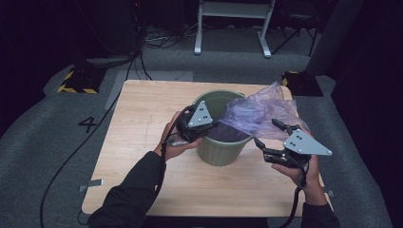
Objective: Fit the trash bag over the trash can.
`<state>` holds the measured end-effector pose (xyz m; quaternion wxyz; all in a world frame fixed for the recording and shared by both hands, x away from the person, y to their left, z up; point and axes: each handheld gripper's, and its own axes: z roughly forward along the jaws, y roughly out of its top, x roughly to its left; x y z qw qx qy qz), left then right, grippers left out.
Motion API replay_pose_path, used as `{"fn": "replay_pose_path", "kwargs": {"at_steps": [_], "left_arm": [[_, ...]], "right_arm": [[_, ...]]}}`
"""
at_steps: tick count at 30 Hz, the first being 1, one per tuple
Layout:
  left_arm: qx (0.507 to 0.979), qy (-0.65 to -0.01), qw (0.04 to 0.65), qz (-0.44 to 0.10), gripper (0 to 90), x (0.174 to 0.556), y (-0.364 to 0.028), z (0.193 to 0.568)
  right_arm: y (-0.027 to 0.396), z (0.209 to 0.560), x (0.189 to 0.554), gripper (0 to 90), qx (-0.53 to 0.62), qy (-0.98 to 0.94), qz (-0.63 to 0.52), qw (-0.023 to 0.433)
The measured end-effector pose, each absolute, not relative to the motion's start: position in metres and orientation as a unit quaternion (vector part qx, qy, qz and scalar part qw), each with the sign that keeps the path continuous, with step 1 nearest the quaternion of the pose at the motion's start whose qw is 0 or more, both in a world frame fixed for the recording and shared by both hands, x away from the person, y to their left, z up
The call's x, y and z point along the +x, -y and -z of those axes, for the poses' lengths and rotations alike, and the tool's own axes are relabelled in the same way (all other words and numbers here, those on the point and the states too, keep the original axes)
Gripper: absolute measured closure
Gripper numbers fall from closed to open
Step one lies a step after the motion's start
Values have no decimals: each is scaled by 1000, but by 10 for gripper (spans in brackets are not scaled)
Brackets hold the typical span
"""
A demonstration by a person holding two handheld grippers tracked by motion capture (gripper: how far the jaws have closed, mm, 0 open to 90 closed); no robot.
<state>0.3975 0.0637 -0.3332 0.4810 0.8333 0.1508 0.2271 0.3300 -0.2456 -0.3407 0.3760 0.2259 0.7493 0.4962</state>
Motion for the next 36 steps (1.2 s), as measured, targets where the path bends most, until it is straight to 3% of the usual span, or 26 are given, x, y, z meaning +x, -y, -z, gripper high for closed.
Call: {"fn": "replay_pose_path", "kwargs": {"at_steps": [8,11,20,23,29,32,36], "left_arm": [[829,-170,481,-227,898,402,-82,336],[829,-172,481,-229,897,402,-86,337],[825,-186,483,-226,886,407,-94,341],[823,-188,487,-224,801,407,-95,342],[814,-191,502,-224,375,398,-95,337],[812,-175,512,-218,278,391,-92,332],[815,-147,518,-216,231,378,-81,325]], "right_arm": [[265,351,327,213,242,-761,-479,365],[268,356,327,260,242,-769,-463,368],[272,368,331,778,229,-776,-454,372],[273,364,329,849,223,-769,-465,378],[270,352,323,854,217,-753,-483,390],[263,346,321,846,203,-758,-481,391],[250,340,319,831,186,-767,-473,391]]}}
